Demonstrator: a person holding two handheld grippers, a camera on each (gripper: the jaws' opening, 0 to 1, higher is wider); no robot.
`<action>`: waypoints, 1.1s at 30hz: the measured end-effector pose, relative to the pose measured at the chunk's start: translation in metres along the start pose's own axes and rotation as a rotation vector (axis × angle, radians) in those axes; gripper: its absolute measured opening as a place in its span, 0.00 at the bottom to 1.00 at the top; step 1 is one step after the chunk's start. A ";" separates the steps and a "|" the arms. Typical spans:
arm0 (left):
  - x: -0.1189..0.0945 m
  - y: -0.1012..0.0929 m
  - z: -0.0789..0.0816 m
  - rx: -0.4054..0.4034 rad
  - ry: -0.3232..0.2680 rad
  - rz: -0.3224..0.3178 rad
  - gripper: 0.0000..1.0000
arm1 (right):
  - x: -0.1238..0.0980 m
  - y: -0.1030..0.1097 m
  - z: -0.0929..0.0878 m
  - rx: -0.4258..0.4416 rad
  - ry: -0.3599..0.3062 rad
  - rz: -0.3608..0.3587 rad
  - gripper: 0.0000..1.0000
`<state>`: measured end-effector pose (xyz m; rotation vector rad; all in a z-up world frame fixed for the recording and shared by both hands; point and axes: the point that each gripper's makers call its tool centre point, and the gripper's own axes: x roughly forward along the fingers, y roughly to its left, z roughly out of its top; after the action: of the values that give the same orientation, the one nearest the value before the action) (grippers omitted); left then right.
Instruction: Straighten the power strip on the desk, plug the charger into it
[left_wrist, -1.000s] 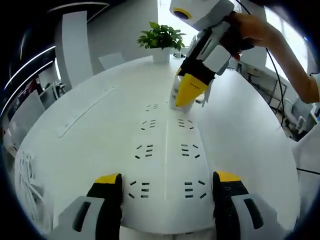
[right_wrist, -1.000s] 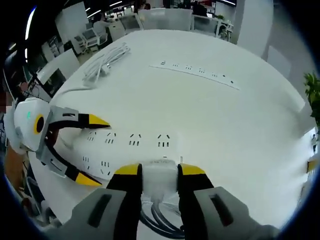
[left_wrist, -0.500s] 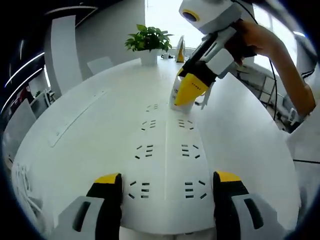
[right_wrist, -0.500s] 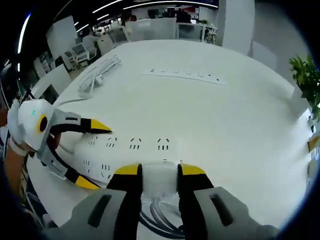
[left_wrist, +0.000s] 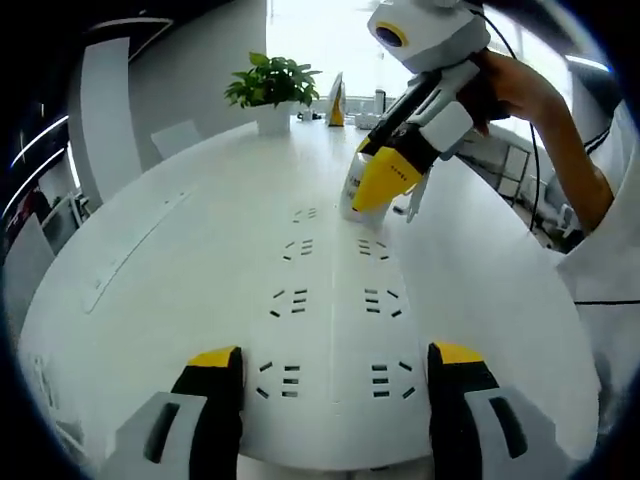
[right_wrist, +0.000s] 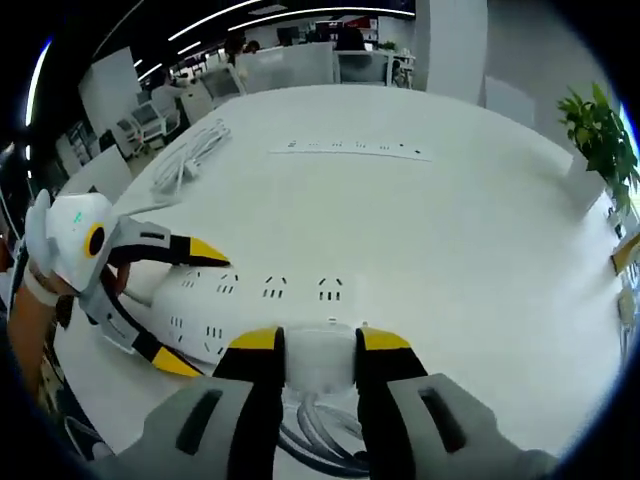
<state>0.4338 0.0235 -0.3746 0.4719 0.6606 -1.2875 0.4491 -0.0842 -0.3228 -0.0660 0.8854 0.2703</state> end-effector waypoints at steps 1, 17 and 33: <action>0.000 -0.001 0.000 0.008 -0.002 -0.008 0.76 | -0.002 0.000 -0.003 0.008 -0.006 -0.009 0.27; -0.002 -0.004 0.003 0.045 -0.032 -0.052 0.77 | -0.010 0.003 -0.015 0.039 -0.024 -0.038 0.27; 0.001 -0.006 0.004 0.052 -0.068 -0.063 0.78 | -0.009 0.001 -0.017 0.094 -0.058 0.059 0.31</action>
<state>0.4292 0.0189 -0.3720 0.4504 0.5904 -1.3768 0.4303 -0.0883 -0.3268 0.0556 0.8421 0.2842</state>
